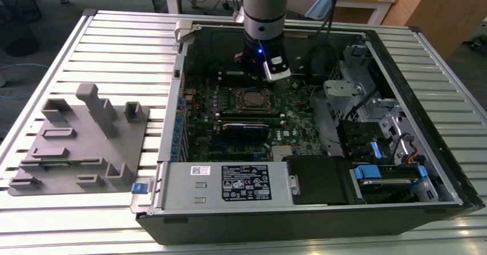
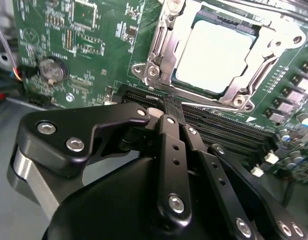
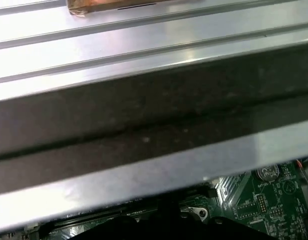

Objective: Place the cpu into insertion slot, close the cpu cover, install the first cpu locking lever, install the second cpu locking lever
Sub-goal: 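Install the first cpu locking lever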

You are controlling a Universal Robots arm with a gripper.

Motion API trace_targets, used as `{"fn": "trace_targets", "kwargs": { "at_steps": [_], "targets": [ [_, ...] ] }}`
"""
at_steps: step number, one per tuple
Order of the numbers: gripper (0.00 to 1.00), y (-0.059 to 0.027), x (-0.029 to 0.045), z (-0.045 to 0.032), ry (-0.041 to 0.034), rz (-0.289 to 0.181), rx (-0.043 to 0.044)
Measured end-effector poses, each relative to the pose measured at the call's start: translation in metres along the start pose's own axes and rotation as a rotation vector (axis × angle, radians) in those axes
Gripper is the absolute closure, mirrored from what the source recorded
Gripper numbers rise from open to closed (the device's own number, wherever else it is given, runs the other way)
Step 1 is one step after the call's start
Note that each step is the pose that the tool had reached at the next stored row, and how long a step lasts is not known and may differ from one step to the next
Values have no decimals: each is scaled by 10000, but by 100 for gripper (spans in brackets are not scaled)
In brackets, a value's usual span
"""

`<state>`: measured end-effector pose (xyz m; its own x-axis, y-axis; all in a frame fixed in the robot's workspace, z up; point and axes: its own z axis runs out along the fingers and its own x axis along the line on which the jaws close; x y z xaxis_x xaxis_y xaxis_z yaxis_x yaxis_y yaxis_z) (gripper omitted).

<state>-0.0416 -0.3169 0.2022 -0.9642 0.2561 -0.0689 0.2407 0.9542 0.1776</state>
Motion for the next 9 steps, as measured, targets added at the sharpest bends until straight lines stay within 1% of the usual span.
{"fn": "trace_targets", "kwargs": {
  "at_steps": [1,6,9],
  "targets": [
    [89,0,0,0,-22,125,9],
    [89,8,2,1,-69,382,28],
    [89,9,3,2,-113,620,42]
  ]
}}
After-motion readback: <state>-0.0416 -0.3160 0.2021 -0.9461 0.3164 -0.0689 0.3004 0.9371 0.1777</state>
